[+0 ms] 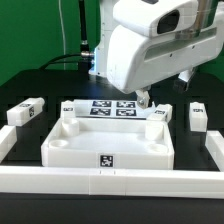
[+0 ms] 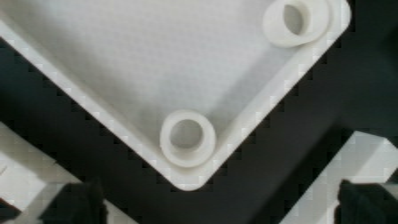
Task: Assemble desk
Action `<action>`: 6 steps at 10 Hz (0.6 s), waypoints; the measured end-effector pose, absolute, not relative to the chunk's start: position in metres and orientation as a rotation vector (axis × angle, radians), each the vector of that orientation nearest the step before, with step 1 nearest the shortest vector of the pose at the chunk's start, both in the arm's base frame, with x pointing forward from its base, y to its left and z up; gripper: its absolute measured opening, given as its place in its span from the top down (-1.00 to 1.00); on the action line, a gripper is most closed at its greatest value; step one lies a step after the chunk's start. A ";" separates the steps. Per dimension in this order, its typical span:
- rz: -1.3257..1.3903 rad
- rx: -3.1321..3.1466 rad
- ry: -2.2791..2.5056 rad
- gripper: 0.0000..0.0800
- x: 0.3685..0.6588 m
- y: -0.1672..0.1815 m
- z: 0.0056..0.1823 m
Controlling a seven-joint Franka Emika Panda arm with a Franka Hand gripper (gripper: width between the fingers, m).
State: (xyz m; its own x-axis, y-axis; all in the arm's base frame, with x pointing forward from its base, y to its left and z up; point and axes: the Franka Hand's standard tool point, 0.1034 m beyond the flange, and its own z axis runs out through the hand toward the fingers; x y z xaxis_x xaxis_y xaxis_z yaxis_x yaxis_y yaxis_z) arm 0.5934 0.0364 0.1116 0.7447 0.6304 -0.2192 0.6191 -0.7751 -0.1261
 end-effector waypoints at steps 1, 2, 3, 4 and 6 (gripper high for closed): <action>0.405 -2.891 -1.028 -0.62 0.592 0.036 0.112; 0.405 -2.891 -1.027 -0.62 0.593 0.036 0.112; 0.404 -2.891 -1.027 -0.62 0.593 0.036 0.112; 0.404 -2.890 -1.028 -0.62 0.593 0.036 0.111; 0.311 -2.835 -1.195 -0.62 0.595 0.032 0.109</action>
Offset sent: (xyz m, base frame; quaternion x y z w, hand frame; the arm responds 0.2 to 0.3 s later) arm 0.0000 0.0000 0.0000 0.0000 0.0000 0.0000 1.0000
